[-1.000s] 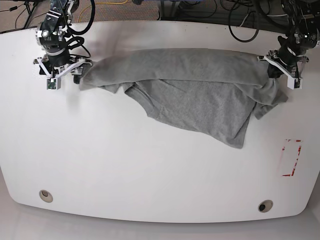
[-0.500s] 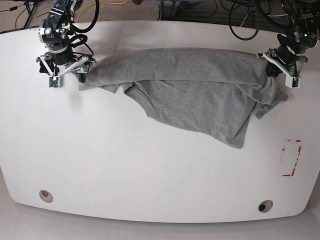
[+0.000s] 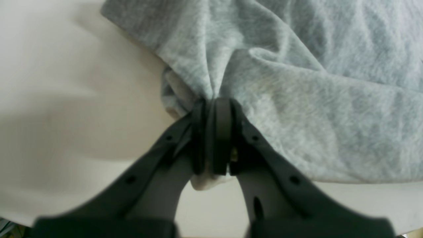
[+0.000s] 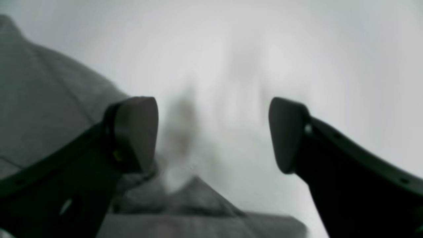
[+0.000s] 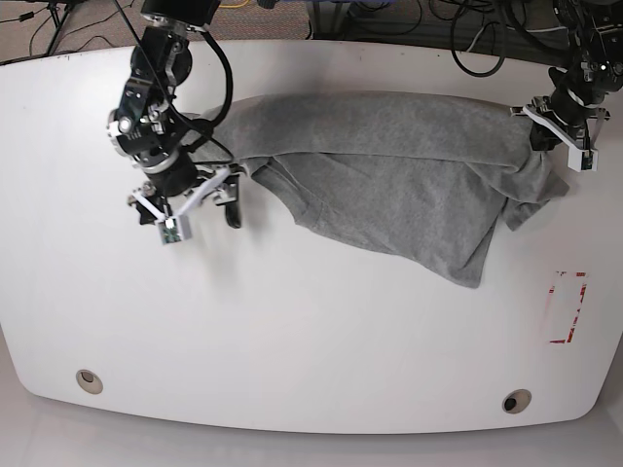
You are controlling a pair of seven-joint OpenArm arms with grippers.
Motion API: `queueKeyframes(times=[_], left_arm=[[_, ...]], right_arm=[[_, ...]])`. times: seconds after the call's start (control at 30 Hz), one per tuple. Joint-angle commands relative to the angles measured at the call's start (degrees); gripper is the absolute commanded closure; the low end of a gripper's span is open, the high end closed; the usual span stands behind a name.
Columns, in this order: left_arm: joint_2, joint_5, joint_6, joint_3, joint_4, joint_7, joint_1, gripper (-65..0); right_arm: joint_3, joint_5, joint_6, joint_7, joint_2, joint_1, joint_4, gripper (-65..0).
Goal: Layout the t-shirt on the table in an organized manner, then fold the t-shirt properly
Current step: 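Drag the held shirt edge with the right gripper toward the shirt's middle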
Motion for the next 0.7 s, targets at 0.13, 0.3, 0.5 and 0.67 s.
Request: queueKeyframes(times=[0.13, 0.3, 0.5, 0.67], left_arm=[[-0.8, -0.6, 0.0, -0.5, 1.1, -1.1, -0.1, -0.6], [-0.8, -0.6, 0.0, -0.4, 1.1, -1.1, -0.1, -0.6], [-0.8, -0.6, 0.0, -0.4, 1.1, -1.1, -0.1, -0.6], [-0.8, -0.6, 0.0, -0.4, 1.1, -1.1, -0.1, -0.6]], right_arm=[[-8.8, 0.6, 0.2, 0.6, 0.2, 3.5, -7.2, -50.3], [-11.8, 0.5, 0.2, 0.9, 0.3, 6.9, -14.4, -50.3], [-12.2, 0.5, 0.2, 3.3, 0.2, 11.2, -21.4, -50.3], [-12.3, 0.5, 0.2, 5.0, 0.2, 14.3, -26.1, -50.3]])
